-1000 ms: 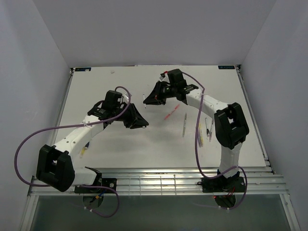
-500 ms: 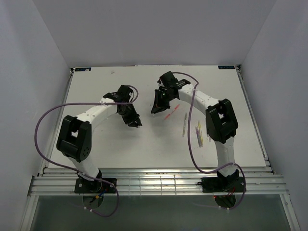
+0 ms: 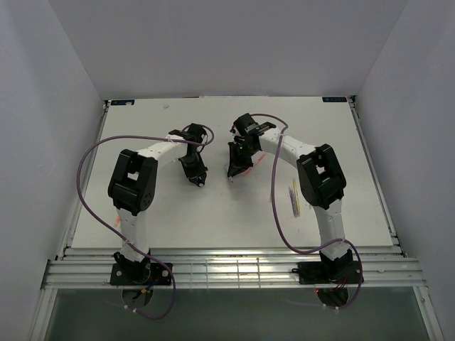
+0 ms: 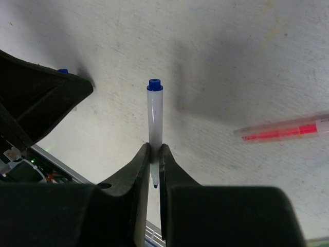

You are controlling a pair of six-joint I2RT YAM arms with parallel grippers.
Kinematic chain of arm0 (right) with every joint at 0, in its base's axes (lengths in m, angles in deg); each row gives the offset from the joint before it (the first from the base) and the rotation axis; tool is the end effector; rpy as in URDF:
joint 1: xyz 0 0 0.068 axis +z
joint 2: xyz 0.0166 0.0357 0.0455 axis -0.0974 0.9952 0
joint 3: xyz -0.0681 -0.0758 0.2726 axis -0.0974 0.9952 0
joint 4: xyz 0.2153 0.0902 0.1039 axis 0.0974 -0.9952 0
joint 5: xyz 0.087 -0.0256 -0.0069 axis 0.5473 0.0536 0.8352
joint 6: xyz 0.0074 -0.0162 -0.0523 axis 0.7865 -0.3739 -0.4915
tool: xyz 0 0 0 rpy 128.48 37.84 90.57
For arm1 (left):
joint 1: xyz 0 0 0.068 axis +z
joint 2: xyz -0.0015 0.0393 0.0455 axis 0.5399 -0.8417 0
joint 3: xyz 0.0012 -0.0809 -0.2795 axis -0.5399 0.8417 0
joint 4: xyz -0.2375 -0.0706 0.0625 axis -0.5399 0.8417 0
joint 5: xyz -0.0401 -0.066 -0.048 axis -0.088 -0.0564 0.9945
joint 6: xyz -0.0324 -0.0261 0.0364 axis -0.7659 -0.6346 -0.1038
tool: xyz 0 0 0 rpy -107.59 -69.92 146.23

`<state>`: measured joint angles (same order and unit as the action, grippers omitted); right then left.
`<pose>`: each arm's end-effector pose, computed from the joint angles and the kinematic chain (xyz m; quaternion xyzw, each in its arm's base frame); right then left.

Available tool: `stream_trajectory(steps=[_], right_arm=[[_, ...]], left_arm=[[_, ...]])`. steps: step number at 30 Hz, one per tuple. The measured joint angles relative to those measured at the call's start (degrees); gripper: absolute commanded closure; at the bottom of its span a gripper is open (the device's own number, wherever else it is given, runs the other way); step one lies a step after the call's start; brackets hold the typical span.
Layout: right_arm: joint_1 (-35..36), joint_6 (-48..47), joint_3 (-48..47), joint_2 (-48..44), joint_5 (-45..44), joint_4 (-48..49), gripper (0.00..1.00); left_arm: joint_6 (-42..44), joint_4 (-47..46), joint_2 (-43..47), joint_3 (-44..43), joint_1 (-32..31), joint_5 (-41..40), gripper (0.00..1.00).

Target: Open the pen caps

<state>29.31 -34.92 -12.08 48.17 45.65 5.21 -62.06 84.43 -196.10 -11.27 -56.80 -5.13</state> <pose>0.3720 0.2744 0.2052 -0.1049 0.9565 0.2508 0.1064 0.3495 -0.1577 0.1770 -0.1677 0.9840 -0.0458 0.0401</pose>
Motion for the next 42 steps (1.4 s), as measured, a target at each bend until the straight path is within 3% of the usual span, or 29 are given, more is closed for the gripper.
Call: stream_trajectory(steps=[7,16,25,34,42], right_arm=[[0.0,-0.9,0.4,1.0,-0.3,0.1,0.92],[0.0,-1.7,0.8,3.6,0.3,0.3,0.89],[0.0,-1.7,0.9,3.7,1.4,0.6,0.78],[0.0,-1.8,1.8,3.7,1.6,0.5,0.73],[0.0,-2.2,1.1,3.7,1.4,0.3,0.58]], left_arm=[[1.6,0.7,-0.6,-0.8,0.0,-1.8,0.97],[2.6,1.3,-1.2,-1.6,0.0,-1.8,0.72],[2.9,1.0,-1.3,-1.3,0.0,-1.8,0.54],[3.3,0.9,-0.9,-1.0,0.0,-1.4,0.48],[3.5,1.3,0.1,0.0,0.0,-2.1,0.41]])
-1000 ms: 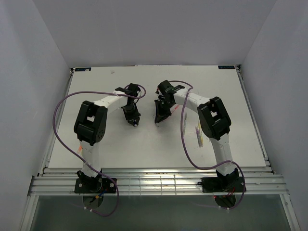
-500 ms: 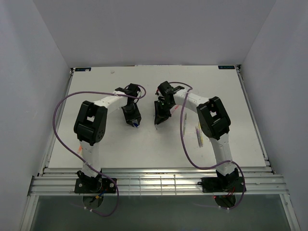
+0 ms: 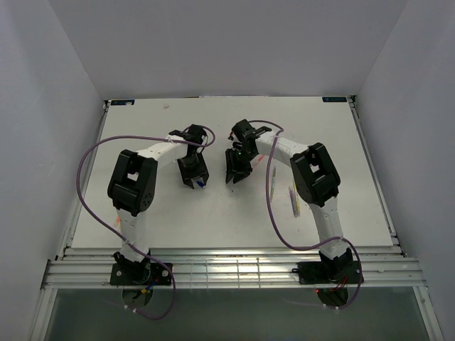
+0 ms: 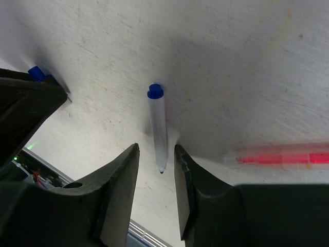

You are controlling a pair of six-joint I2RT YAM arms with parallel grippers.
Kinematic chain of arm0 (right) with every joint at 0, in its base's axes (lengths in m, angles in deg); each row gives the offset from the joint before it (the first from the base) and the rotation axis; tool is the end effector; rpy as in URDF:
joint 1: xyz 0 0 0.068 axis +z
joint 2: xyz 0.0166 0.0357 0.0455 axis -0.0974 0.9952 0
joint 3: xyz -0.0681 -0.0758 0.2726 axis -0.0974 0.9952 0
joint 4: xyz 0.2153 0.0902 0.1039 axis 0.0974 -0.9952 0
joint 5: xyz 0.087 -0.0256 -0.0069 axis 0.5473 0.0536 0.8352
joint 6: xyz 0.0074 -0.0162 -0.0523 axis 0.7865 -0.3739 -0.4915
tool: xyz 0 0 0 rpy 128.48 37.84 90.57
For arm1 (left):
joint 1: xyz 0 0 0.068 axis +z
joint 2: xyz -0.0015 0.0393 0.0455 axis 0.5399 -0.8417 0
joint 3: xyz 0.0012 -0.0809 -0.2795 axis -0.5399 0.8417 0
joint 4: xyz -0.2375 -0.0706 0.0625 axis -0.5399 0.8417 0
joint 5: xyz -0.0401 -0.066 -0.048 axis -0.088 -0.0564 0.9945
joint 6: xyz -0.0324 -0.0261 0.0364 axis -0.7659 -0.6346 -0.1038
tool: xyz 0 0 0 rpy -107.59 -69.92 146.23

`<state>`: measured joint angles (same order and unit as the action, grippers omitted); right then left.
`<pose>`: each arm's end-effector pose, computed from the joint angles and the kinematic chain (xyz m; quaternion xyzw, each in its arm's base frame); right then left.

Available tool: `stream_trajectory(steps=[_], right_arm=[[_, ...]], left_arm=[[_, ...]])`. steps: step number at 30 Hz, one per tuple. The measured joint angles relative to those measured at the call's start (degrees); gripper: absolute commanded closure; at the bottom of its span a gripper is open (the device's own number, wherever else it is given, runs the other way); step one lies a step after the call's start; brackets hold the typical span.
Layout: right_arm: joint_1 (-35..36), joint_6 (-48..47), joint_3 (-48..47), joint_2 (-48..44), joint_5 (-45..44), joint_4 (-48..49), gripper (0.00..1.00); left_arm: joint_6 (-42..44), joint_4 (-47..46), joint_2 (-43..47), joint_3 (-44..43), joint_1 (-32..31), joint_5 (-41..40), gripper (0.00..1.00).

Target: Open the pen caps

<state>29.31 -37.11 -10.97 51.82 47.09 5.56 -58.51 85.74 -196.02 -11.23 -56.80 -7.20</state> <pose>0.3733 0.2764 0.1720 -0.1198 0.9602 0.2417 0.0718 0.3476 -0.1553 0.1771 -0.1383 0.9892 -0.0234 0.0417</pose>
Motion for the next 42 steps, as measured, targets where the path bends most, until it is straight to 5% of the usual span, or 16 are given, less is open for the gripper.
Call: stream_trajectory(steps=[7,10,11,12,20,23,31,33,42], right_arm=[[-0.2,-1.1,-4.3,-0.4,-2.8,-2.0,0.38],[-0.9,-1.1,-6.8,-1.9,-3.7,-3.3,0.18],[-1.4,-1.0,-7.7,-2.5,-4.2,-3.8,0.02],[-1.8,-0.8,-8.5,-3.0,-4.6,-4.3,0.10],[-10.1,0.5,-14.5,-4.3,-6.0,-8.8,0.10],[-12.9,1.1,-15.8,-3.4,-8.3,-11.5,0.00],[-12.7,4.3,-15.8,-2.3,-13.5,-15.8,0.28],[-12.3,5.6,-15.2,-2.3,-14.6,-16.0,0.46],[-10.6,11.5,-14.7,-0.3,-17.3,-16.7,0.40]], left_arm=[[-1.4,1.4,1.7,0.4,0.0,-1.8,0.41],[-2.5,2.0,5.1,0.8,0.0,-2.1,0.41],[-2.9,2.0,6.6,0.8,0.0,-2.1,0.41],[-3.2,2.1,8.2,0.7,0.0,-2.1,0.41],[-6.5,2.4,17.4,0.3,-0.9,0.3,0.41],[-7.5,2.1,19.6,1.6,-2.1,1.7,0.42],[-8.3,2.2,21.4,3.0,-3.5,4.2,0.42],[-8.5,2.0,22.4,3.7,-3.7,4.7,0.42],[-8.2,1.8,28.3,7.2,-4.2,6.2,0.42]])
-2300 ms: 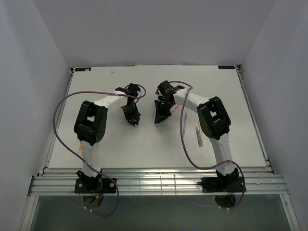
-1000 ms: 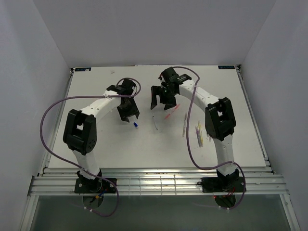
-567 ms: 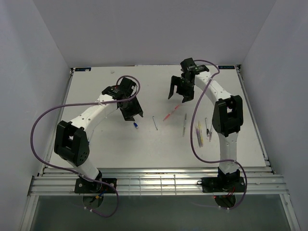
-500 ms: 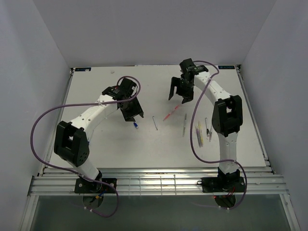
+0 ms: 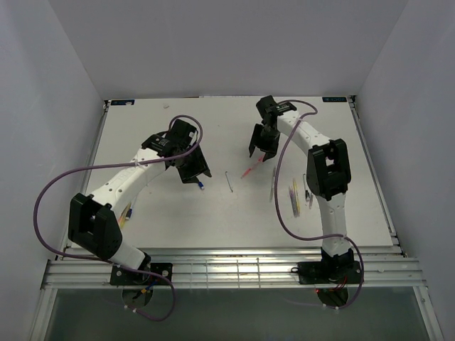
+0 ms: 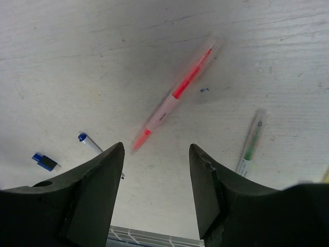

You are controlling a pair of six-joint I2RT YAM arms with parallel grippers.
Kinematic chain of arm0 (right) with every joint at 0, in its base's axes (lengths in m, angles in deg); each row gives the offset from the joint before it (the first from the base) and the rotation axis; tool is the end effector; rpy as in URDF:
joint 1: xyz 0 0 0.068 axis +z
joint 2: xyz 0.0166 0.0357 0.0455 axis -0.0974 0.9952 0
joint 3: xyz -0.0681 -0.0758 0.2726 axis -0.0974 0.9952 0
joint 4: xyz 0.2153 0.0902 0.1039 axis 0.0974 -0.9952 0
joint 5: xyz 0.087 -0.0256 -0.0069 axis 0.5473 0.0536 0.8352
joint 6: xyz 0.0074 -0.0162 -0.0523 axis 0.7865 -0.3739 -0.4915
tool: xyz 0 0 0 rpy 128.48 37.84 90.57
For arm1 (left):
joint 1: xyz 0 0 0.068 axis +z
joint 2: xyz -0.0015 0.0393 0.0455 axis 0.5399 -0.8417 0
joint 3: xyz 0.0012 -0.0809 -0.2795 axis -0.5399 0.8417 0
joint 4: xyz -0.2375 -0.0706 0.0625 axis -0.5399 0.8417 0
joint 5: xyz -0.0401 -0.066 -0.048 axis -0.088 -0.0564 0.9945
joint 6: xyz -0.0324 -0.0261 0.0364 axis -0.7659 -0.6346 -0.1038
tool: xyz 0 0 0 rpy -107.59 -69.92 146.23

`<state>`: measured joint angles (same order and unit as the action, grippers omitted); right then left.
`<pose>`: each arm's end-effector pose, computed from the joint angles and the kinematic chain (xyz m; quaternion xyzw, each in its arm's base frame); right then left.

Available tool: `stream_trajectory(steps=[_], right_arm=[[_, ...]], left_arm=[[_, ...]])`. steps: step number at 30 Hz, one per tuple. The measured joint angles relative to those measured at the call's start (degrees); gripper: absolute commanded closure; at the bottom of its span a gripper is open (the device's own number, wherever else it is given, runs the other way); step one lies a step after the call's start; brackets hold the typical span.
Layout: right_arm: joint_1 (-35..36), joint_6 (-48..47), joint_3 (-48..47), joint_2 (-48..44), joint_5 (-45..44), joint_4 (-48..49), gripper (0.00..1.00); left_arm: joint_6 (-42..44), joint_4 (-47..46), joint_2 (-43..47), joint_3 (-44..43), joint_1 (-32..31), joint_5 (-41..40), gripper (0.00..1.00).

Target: Open the pen caps

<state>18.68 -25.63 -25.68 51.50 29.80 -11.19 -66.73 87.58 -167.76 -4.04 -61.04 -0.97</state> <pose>0.4277 0.1951 0.2333 0.0965 0.9803 0.1090 0.1338 0.2577 -0.1434 0.3012 -0.1575 0.9628 -0.1723 0.1362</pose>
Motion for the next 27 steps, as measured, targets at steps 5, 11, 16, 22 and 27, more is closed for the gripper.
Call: stream_trajectory(steps=[5,11,16,22,27], right_arm=[[1.2,1.8,0.8,2.5,-0.6,-0.1,0.38],[2.2,3.8,1.6,2.6,-1.4,0.4,0.39],[2.4,4.8,1.5,3.6,-2.0,1.0,0.41],[2.8,5.8,1.4,5.8,-4.4,1.0,0.50],[3.2,5.8,1.4,5.8,-5.7,0.9,0.74]], left_arm=[[0.7,-0.1,0.0,0.2,0.0,0.8,0.42],[1.9,-0.4,0.2,1.3,0.0,1.0,0.42],[2.7,-0.3,0.4,1.8,0.0,1.0,0.42],[3.8,-0.4,0.4,1.9,0.0,1.2,0.42],[4.4,-0.5,0.5,1.9,0.0,1.2,0.41]])
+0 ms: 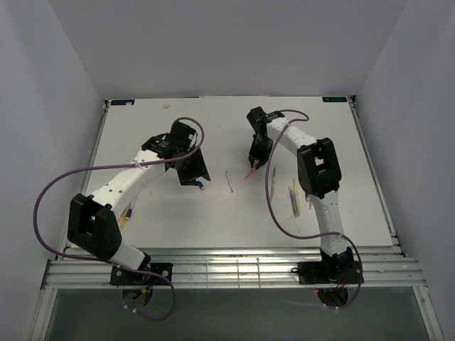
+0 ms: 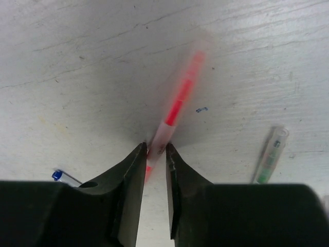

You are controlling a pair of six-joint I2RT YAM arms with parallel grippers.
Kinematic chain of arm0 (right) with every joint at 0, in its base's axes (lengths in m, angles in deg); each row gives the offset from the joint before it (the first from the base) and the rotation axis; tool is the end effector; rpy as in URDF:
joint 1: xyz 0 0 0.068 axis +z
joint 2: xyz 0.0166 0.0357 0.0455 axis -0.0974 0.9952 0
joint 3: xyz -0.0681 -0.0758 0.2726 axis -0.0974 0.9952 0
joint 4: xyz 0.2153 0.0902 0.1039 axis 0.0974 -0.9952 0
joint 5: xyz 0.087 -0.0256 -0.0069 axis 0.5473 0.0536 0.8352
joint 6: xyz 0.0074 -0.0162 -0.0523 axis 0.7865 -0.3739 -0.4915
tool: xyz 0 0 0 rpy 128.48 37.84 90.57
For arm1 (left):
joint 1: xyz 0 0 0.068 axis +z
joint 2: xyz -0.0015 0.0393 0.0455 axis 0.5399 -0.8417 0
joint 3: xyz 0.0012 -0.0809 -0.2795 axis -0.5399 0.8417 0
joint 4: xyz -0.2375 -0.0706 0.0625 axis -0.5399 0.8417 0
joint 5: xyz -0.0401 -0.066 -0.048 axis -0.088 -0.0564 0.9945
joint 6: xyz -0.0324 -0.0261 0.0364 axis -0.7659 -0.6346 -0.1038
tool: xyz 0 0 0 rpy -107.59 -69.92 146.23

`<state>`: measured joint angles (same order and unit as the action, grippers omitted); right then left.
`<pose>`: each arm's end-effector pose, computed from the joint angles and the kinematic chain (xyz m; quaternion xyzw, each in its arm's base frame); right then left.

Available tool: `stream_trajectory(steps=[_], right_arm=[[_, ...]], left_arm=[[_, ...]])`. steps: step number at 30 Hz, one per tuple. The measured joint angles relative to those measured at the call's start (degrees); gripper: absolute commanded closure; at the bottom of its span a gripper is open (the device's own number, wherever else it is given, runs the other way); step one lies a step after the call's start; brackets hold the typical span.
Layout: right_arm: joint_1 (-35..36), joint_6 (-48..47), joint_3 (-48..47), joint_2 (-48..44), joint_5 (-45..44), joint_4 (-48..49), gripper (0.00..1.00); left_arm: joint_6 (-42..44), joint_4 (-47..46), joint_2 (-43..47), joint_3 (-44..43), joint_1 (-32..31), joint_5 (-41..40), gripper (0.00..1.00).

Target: Open the pen caps

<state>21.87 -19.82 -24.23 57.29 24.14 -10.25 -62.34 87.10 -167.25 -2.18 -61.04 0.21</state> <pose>0.4250 0.2190 0.1809 0.1270 0.9848 0.0480 0.1079 0.2538 -0.1422 0.2946 -0.1189 0.9694 -0.1707 0.1306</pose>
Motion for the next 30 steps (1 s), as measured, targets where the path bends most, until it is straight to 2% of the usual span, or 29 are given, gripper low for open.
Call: stream_trajectory(steps=[1,2,3,9,13,21,25,30], right_arm=[[0.1,0.0,0.0,0.1,-0.2,0.0,0.80],[0.2,-0.1,0.0,0.1,-0.2,0.1,0.90],[0.3,-0.2,0.1,0.1,-0.2,0.1,0.92],[0.4,-0.5,1.0,-0.6,0.0,1.1,0.92],[0.5,-3.1,5.8,-3.9,2.9,4.9,0.92],[0.9,-7.3,19.6,-19.3,21.4,19.5,0.92],[1.2,-6.4,25.6,-25.1,29.6,26.8,0.92],[1.6,-5.2,28.4,-27.0,35.3,31.3,0.92]], left_arm=[[0.1,0.0,0.0,0.0,0.0,0.0,0.41],[0.2,0.0,0.0,0.0,0.0,0.0,0.41],[0.2,0.0,0.0,0.0,0.0,0.0,0.41],[0.6,-0.6,0.0,0.0,0.0,1.9,0.43],[1.1,-4.2,-0.4,0.0,0.0,7.9,0.46],[-0.9,-15.8,-1.9,1.9,-0.6,20.2,0.53],[-2.1,-18.7,-2.3,2.1,-1.4,22.4,0.53],[-3.4,-20.6,-3.8,2.1,-2.6,22.9,0.53]])
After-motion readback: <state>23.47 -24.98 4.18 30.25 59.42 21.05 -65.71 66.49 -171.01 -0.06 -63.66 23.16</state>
